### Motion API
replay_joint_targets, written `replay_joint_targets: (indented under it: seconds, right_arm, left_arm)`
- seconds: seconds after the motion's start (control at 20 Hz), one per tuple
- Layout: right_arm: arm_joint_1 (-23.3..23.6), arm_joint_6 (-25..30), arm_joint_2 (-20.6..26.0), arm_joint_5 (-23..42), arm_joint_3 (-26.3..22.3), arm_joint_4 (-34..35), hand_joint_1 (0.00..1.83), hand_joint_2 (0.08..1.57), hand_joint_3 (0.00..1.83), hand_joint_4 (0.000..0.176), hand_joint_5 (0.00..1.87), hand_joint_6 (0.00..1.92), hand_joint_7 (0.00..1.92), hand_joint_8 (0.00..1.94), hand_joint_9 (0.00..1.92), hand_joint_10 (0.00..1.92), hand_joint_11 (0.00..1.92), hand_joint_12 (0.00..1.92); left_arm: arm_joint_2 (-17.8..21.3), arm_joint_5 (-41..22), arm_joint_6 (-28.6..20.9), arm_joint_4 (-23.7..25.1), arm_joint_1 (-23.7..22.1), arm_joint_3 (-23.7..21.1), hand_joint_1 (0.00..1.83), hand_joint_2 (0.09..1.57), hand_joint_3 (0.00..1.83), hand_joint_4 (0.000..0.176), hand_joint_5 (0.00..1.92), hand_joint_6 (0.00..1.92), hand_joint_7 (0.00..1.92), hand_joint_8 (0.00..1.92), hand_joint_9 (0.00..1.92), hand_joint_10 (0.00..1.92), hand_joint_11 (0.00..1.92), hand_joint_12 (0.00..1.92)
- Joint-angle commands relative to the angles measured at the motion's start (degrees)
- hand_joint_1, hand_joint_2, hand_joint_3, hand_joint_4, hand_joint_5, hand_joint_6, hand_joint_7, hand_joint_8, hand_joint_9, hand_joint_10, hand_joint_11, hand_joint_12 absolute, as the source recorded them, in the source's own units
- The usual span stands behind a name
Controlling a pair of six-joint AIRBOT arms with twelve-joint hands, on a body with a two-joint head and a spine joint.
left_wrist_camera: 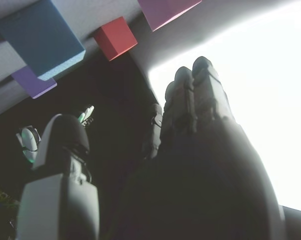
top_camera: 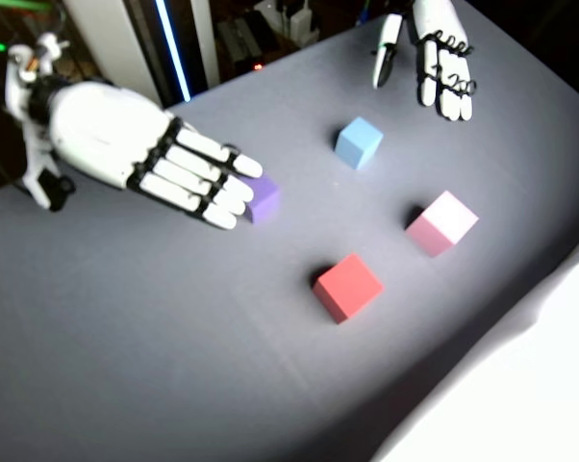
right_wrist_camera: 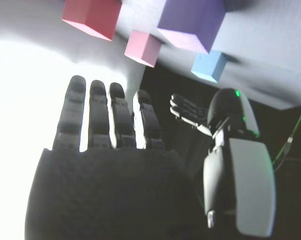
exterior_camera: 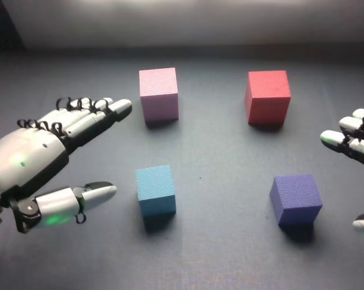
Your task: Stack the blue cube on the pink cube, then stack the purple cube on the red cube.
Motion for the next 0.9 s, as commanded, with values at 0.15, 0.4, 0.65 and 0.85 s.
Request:
replay_joint_targets:
  seconds: [0.15, 0.4, 0.65, 0.85]
  right_arm:
    - [0.6, -0.5, 0.0, 6.5, 0.2, -0.2, 0.53, 1.35, 0.01, 0.0, 0.0, 0.0, 0.0, 0.0, 0.0, 0.0, 0.0, 0.0]
    - [0.1, -0.8, -0.2, 6.5, 0.2, 0.8, 0.49, 1.37, 0.01, 0.0, 0.0, 0.0, 0.0, 0.0, 0.0, 0.0, 0.0, 0.0]
    - [-0.7, -0.8, -0.2, 7.0, 0.2, 2.1, 0.43, 1.39, 0.01, 0.0, 0.0, 0.0, 0.0, 0.0, 0.0, 0.0, 0.0, 0.0]
    - [-1.3, -0.8, -0.3, 7.5, 0.2, 3.0, 0.34, 1.38, 0.0, 0.0, 0.0, 0.0, 0.0, 0.0, 0.0, 0.0, 0.0, 0.0]
  left_arm:
    - [-0.4, -5.9, -0.8, 0.6, -0.6, 0.6, 0.29, 1.27, 0.0, 0.107, 0.0, 0.0, 0.0, 0.0, 0.0, 0.0, 0.0, 0.0]
    - [-1.8, -1.3, -0.7, 1.4, -1.9, 1.9, 0.51, 1.09, 0.0, 0.083, 0.0, 0.0, 0.0, 0.0, 0.0, 0.0, 0.0, 0.0]
    - [-5.6, 7.1, -0.8, 2.7, -6.1, 5.5, 0.61, 0.95, 0.0, 0.07, 0.0, 0.0, 0.0, 0.0, 0.0, 0.0, 0.0, 0.0]
    - [-10.1, 14.4, -1.1, 2.9, -8.8, 9.6, 0.7, 0.98, 0.0, 0.027, 0.04, 0.01, 0.18, 0.02, 0.08, 0.03, 0.0, 0.0]
